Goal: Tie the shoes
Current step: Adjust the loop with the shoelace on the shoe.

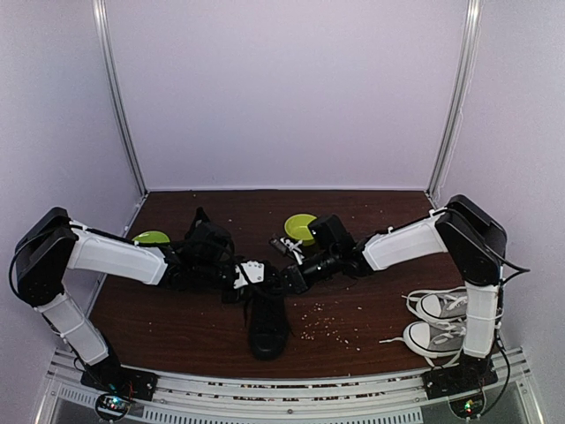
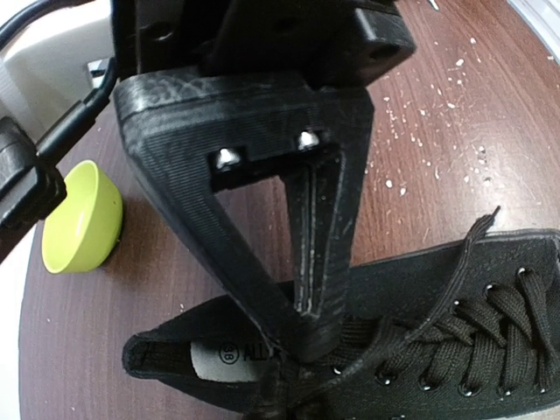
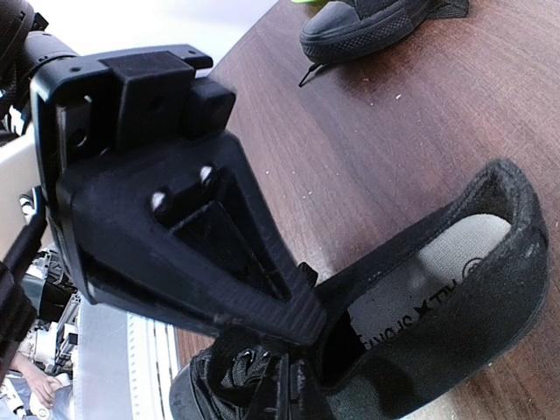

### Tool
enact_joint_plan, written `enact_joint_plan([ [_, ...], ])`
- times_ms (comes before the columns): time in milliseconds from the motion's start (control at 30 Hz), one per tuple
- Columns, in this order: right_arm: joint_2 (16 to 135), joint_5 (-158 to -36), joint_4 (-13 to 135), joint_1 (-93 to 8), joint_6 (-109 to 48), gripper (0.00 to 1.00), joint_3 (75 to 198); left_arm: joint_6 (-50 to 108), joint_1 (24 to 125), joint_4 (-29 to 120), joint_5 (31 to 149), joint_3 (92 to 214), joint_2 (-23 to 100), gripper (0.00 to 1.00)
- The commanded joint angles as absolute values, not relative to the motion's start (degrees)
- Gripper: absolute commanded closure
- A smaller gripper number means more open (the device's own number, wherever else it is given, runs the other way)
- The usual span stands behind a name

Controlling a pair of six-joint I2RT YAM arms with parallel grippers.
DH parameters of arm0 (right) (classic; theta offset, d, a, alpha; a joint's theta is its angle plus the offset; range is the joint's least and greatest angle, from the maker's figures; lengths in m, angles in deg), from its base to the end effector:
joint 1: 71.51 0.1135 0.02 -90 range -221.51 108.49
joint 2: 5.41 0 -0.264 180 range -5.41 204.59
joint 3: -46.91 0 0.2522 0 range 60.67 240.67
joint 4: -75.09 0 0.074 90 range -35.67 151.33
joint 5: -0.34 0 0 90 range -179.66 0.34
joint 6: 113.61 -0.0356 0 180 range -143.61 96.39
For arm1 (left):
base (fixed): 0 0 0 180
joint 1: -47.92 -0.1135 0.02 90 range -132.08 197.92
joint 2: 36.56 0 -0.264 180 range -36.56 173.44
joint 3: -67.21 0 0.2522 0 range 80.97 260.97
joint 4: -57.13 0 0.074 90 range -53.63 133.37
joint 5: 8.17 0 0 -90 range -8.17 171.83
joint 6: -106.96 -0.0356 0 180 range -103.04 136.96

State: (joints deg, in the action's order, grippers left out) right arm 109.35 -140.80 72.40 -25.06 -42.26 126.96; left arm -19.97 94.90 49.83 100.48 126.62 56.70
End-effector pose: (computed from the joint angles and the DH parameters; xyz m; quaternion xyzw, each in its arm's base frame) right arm 0.2654 0.3195 0.1511 -0.3799 0.7391 0.5412 0.1287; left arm 0.2138 -0.2458 0.1657 0.6505 0.6234 -0.1827 0.3935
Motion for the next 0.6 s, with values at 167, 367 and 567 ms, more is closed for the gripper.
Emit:
enact_joint_plan([
  [167,108.40,-140.87,72.46,-25.56,-42.50,1.00,126.74,-20.81,95.12,46.59,100.51,127.13,51.07,0.57],
  [367,108.27,-141.30,72.23,-25.50,-42.33,1.00,126.85,-22.31,95.12,43.02,97.80,124.20,46.94,0.50],
  [567,108.23,-141.30,71.50,-25.33,-41.91,1.00,127.32,-22.56,94.99,41.67,94.94,124.12,47.17,0.56],
])
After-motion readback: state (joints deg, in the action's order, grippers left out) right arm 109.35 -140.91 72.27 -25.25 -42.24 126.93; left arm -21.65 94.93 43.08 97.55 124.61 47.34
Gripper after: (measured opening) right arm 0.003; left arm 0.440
